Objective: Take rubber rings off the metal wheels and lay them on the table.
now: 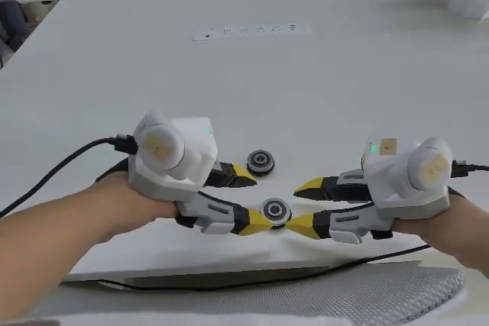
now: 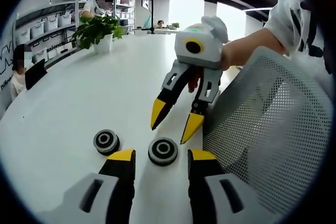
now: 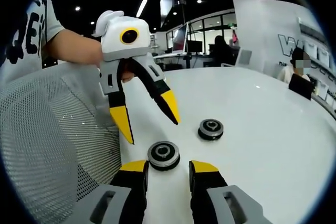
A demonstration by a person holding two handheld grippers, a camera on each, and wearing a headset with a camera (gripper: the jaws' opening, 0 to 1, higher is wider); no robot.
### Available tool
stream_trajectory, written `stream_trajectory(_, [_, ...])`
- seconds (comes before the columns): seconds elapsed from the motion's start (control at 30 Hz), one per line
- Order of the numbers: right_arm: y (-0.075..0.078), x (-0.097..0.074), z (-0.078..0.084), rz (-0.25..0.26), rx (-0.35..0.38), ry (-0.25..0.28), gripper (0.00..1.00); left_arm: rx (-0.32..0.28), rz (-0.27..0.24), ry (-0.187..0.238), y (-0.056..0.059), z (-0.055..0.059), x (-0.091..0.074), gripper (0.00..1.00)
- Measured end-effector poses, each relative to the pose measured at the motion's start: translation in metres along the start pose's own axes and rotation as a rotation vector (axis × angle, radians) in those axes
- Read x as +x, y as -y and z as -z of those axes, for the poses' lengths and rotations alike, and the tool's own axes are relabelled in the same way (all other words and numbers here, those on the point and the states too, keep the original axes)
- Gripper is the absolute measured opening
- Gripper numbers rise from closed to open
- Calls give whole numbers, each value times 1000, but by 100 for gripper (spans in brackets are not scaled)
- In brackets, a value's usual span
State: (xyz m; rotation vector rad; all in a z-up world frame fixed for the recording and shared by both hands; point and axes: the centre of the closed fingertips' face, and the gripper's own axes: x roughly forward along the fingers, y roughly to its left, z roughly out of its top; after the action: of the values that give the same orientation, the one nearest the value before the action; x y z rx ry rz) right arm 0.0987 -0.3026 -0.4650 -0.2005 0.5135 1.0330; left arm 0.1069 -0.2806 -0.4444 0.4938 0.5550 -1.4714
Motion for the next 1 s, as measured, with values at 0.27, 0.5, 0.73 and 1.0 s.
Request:
stream_trajectory(0.27, [-1, -1, 6, -2, 6, -11, 29, 5, 25, -12, 6, 2, 7, 29])
stream_trajectory(0.5, [-1, -3, 8, 3, 15, -8, 28, 11, 33, -18, 7, 2, 13, 23])
stream_trajectory(0.73, [0, -4, 7, 10, 21, -2, 28, 8, 37, -22, 8, 4, 18, 16])
stream_trajectory(1.0, [-1, -4, 10, 9, 26, -4, 28, 4, 22, -21, 6, 5, 21, 12])
